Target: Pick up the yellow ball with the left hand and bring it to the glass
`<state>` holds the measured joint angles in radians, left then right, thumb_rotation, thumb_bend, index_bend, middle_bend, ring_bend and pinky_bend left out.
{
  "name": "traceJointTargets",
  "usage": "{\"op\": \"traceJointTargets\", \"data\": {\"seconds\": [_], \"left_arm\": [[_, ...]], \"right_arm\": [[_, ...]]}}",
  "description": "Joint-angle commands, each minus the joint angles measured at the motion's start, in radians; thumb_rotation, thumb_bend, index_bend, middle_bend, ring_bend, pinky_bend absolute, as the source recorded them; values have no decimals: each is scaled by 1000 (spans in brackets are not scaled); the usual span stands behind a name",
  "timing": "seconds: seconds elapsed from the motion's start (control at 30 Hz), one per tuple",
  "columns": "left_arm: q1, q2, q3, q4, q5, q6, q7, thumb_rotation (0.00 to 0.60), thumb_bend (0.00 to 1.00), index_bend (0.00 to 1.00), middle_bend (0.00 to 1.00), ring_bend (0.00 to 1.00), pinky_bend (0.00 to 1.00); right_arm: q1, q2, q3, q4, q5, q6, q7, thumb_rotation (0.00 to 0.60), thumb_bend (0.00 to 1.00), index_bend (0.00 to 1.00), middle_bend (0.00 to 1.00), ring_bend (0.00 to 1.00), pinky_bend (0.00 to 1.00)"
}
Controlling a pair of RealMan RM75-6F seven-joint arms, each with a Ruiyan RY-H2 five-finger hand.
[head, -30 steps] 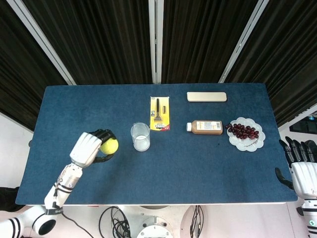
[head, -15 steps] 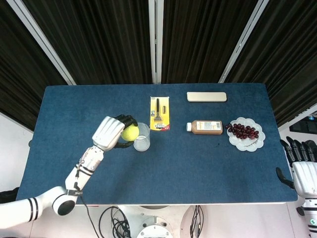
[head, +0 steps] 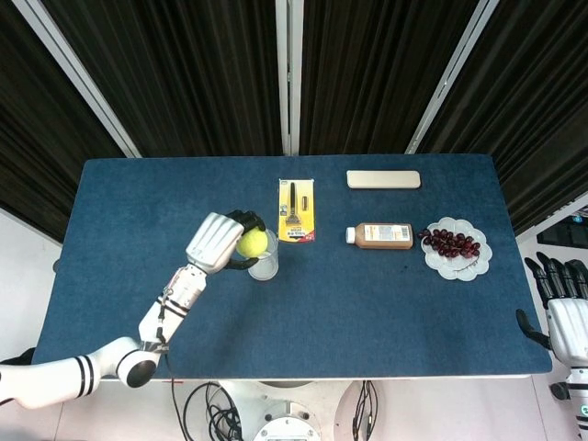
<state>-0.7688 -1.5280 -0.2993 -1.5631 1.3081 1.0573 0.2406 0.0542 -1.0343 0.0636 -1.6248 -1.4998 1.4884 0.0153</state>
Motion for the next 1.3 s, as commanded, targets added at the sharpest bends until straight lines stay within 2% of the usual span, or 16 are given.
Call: {"op": "traceJointTargets", "data": {"seconds": [0.03, 0.07, 0.13, 0.2, 0.43, 0.6, 0.73, 0.97, 1.13, 1.3], "left_arm": [[-6, 4, 4, -1, -13, -16, -14, 600, 198, 261, 332, 367, 608], [-8, 8, 4, -4, -16, -24, -31, 600, 175, 187, 263, 295, 542], [-10, 11, 4, -4, -9, -22, -57, 600, 145, 105, 158, 179, 440], [-10, 10, 4, 1, 10, -8, -84, 600, 116, 72, 85, 100, 371], [-3, 27, 8, -7, 30, 32, -98, 600, 95, 65, 61, 72, 308], [47, 89, 38, -76, 45, 94, -48, 600, 95, 90, 72, 72, 282], [132, 162, 100, -150, 70, 174, -2, 600, 97, 121, 85, 72, 250], [334, 257, 260, -180, 134, 367, 123, 600, 98, 127, 85, 25, 157], [431, 300, 342, -151, 137, 400, 65, 600, 98, 129, 68, 2, 95], [490, 317, 369, -104, 137, 415, -10, 600, 99, 130, 61, 0, 73]], "right_arm": [[1, 1, 1, 1, 1, 0, 1, 600, 319, 0, 0, 0, 0], [1, 1, 1, 0, 0, 0, 1, 600, 319, 0, 0, 0, 0], [0, 3, 2, -1, 1, 2, 0, 600, 318, 0, 0, 0, 0], [-1, 4, 3, -2, 2, 3, -1, 600, 318, 0, 0, 0, 0], [-3, 5, 1, -9, -1, 8, -7, 600, 318, 0, 0, 0, 0], [-3, 3, -1, -12, -4, 10, -15, 600, 319, 0, 0, 0, 0], [-6, 0, -4, -15, -8, 13, -21, 600, 319, 0, 0, 0, 0], [3, -4, -22, -4, -30, -13, -24, 600, 280, 0, 0, 0, 0], [11, -11, -31, -7, -35, -33, -42, 600, 250, 0, 0, 0, 0], [14, -16, -33, -20, -29, -43, -69, 600, 250, 0, 0, 0, 0]]}}
